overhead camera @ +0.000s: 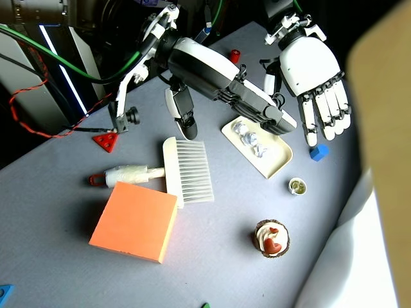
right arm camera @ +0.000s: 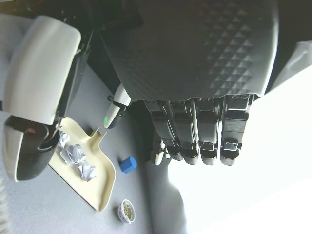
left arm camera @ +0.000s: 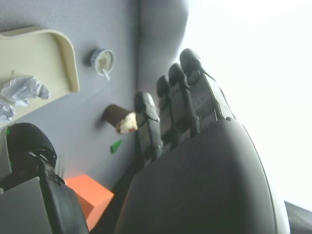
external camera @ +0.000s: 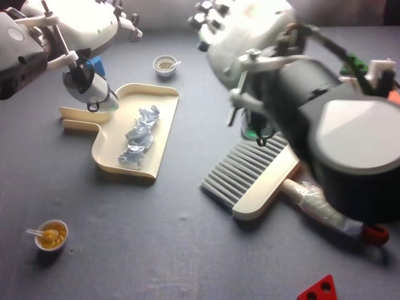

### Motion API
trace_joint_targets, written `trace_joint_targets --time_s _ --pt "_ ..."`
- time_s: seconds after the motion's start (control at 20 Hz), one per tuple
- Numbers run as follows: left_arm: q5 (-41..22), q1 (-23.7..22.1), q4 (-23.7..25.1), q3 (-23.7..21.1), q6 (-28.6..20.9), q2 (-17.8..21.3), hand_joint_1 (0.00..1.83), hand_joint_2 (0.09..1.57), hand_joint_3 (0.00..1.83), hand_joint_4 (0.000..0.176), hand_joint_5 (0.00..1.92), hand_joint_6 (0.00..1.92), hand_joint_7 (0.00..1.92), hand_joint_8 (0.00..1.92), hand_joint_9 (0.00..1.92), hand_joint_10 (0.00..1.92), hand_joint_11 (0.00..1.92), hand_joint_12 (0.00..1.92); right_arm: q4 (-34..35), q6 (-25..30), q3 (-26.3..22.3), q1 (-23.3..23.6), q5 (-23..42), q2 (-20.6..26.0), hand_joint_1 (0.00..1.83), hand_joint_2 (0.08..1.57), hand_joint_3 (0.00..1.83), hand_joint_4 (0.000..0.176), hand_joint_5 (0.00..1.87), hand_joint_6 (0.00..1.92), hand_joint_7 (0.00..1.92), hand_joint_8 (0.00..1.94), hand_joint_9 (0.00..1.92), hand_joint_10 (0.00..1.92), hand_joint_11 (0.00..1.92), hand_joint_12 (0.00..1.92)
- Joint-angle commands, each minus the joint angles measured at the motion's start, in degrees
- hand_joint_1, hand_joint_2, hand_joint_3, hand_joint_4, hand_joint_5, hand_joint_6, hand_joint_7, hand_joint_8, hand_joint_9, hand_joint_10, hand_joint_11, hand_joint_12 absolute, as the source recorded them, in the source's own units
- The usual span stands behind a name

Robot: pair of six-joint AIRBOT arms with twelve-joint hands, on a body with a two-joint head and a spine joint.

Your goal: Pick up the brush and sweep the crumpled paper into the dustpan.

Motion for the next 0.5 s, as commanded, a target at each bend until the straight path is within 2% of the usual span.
trace_joint_targets --time_s 0.0,0.1,0.15,0.25,0.3,0.45 --pt "-3.71 -1.19 1.86 -0.16 0.31 0.71 0.86 0.91 0.0 0.086 0.38 0.0 0.27 0.0 0.24 0.0 0.22 0.17 -5.2 2.91 -0.59 1.12 0.51 2.08 0.6 0.77 0.02 0.0 0.0 0.0 0.0 0.0 0.0 0.0 0.0 0.0" --pt "-3.51 -1.31 1.86 -0.2 0.32 0.87 0.85 0.91 0.0 0.085 0.39 0.01 0.27 0.0 0.23 0.0 0.2 0.16 -5.32 11.02 -1.69 -0.23 5.6 6.27 0.58 0.78 0.01 0.0 0.0 0.0 0.0 0.0 0.0 0.0 0.0 0.0" --pt "-3.34 -1.35 1.94 -0.23 0.32 1.0 0.88 0.91 0.0 0.075 0.4 0.01 0.27 0.0 0.24 0.0 0.2 0.16 -6.02 14.69 -2.13 -0.68 8.01 8.0 0.58 0.78 0.01 0.0 0.0 0.0 0.0 0.0 0.0 0.0 0.0 0.0" --pt "-2.97 -1.51 2.34 -0.26 0.32 1.37 0.84 0.93 0.01 0.084 0.38 0.0 0.26 0.0 0.22 0.0 0.19 0.15 -11.04 26.14 -3.22 -1.96 14.12 12.58 0.56 0.77 0.01 0.0 0.0 0.0 0.0 0.0 0.0 0.0 0.0 0.0" --pt "-2.92 -1.57 2.39 -0.27 0.32 1.53 0.84 0.93 0.01 0.089 0.35 0.0 0.23 0.0 0.21 0.0 0.19 0.15 -16.35 35.14 -3.84 -2.78 18.54 16.02 0.6 0.78 0.01 0.0 0.0 0.0 0.0 0.0 0.0 0.0 0.0 0.0" --pt "-2.93 -1.77 2.32 -0.2 0.32 1.78 0.83 0.93 0.01 0.093 0.33 0.0 0.25 0.01 0.21 0.0 0.17 0.14 -28.55 56.21 -4.0 -3.67 28.38 22.15 0.56 0.79 0.01 0.0 0.0 0.0 0.0 0.0 0.0 0.0 0.0 0.0"
